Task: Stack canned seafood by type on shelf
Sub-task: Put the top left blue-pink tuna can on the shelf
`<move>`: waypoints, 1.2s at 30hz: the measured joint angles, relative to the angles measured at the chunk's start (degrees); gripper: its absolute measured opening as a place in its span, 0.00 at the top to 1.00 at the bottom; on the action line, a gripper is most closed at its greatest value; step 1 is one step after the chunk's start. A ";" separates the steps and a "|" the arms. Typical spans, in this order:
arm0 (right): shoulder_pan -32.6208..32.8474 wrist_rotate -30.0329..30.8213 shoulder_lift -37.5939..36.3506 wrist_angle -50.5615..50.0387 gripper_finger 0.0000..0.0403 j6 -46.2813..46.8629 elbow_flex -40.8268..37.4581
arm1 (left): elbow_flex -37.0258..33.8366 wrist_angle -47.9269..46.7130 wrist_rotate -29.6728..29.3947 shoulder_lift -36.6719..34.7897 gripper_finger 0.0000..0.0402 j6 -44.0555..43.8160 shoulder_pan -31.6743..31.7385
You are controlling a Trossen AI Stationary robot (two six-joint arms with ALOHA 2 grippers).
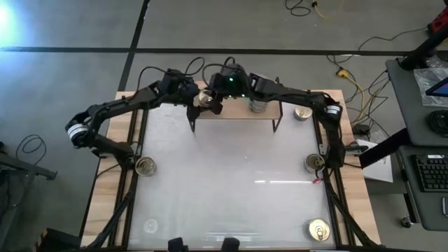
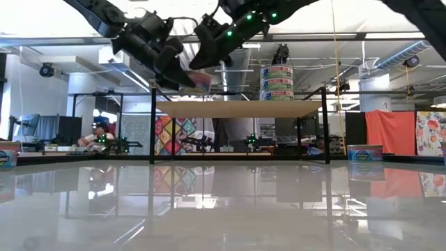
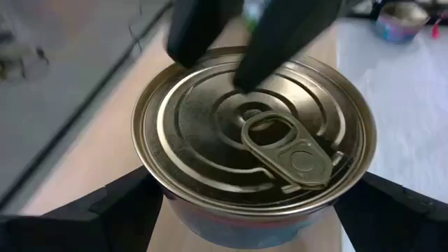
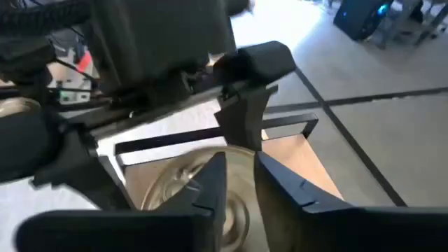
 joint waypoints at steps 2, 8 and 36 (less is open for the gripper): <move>-0.38 -0.04 1.76 -3.18 0.88 -0.59 2.87 | 0.99 -0.62 -0.05 1.06 0.14 -0.34 0.18; -0.62 -0.15 6.81 -12.02 0.95 -2.06 9.95 | 2.36 -3.40 -0.20 2.17 0.13 -0.68 0.36; -0.66 -4.02 8.57 -15.87 0.97 -6.53 10.55 | 13.61 -26.35 -0.32 1.38 0.01 5.88 0.16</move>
